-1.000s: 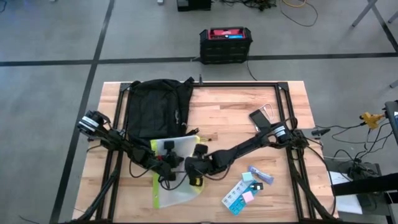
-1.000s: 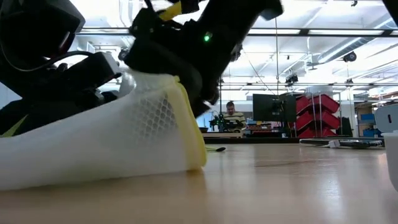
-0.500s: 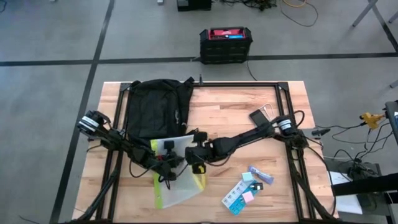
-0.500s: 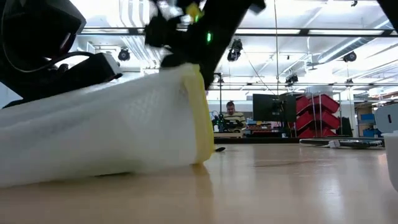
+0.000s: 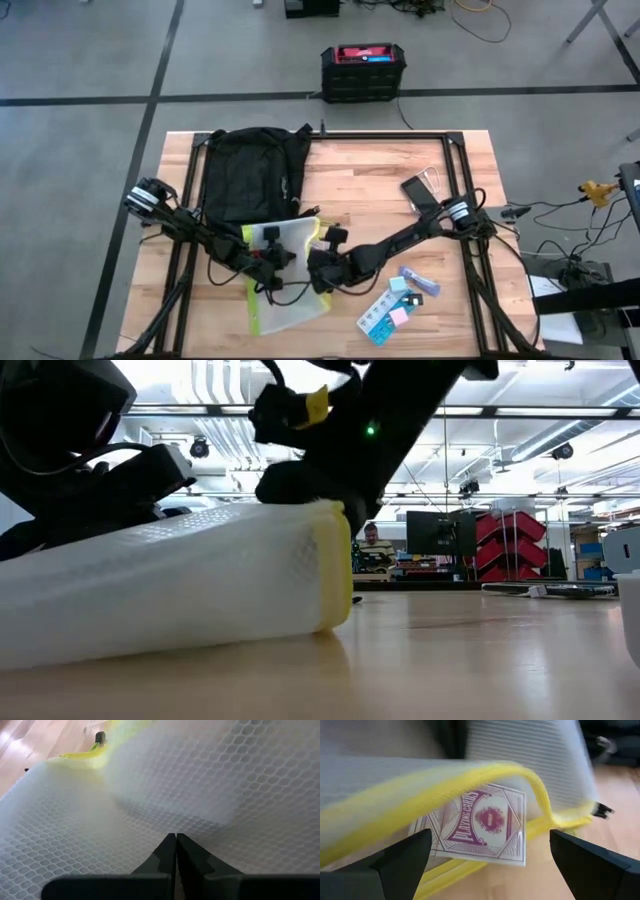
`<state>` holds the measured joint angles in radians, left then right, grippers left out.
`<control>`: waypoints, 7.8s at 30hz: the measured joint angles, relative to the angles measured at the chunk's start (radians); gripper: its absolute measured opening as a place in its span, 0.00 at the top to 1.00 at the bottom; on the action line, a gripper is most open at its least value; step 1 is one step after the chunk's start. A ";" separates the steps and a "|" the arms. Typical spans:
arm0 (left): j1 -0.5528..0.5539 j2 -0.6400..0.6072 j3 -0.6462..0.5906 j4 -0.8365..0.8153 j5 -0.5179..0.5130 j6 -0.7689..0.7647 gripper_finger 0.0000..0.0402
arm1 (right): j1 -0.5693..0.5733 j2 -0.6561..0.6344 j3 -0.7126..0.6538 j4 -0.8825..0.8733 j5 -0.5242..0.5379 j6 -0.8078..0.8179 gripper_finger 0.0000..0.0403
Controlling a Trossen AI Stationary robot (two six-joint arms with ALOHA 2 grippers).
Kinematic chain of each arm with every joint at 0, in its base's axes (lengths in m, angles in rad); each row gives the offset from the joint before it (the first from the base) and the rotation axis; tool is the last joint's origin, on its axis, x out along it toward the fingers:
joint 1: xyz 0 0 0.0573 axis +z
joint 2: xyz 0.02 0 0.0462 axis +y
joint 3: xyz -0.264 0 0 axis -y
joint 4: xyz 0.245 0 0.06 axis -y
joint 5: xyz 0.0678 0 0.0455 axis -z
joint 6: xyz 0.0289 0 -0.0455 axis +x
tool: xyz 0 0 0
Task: Unpack backpack
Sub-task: Remove the light red game card from the zip bag, then remove the green earphone from the zip bag
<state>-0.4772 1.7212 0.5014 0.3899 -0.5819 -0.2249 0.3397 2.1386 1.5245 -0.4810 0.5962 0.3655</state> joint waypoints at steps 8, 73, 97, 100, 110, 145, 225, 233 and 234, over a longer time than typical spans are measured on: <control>0.000 0.000 -0.004 0.001 0.000 0.000 1.00 | -0.029 0.017 0.000 0.019 -0.172 -0.005 0.05; 0.002 -0.001 -0.006 -0.007 -0.035 -0.069 1.00 | -0.127 0.012 0.028 0.127 -0.623 -1.019 0.04; 0.001 -0.002 0.009 0.012 0.019 -0.067 1.00 | -0.208 0.077 0.044 0.069 -0.940 -1.114 0.05; 0.001 -0.002 0.009 0.009 0.003 -0.035 1.00 | -0.201 0.082 0.041 0.114 -0.957 -1.035 0.05; 0.003 -0.006 0.006 -0.018 -0.046 -0.019 1.00 | -0.194 0.125 0.040 0.335 -0.807 -0.829 0.13; 0.002 -0.038 0.008 -0.145 -0.065 -0.065 1.00 | -0.211 -0.093 -0.017 -0.147 -0.716 -0.697 0.30; -0.105 0.060 0.666 -0.917 0.117 -0.410 0.87 | -0.035 -0.124 -0.376 0.891 -0.526 -0.462 0.96; -0.116 0.059 0.650 -0.906 0.079 -0.449 0.79 | -0.021 -0.124 -0.368 0.830 -0.516 -0.583 0.97; -0.116 0.058 0.650 -0.907 0.070 -0.446 0.77 | -0.016 -0.124 -0.368 0.825 -0.515 -0.599 0.98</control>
<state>-0.5931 1.7794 1.1511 -0.5172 -0.5123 -0.6706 0.3239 2.0148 1.1564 0.3436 0.0810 -0.2336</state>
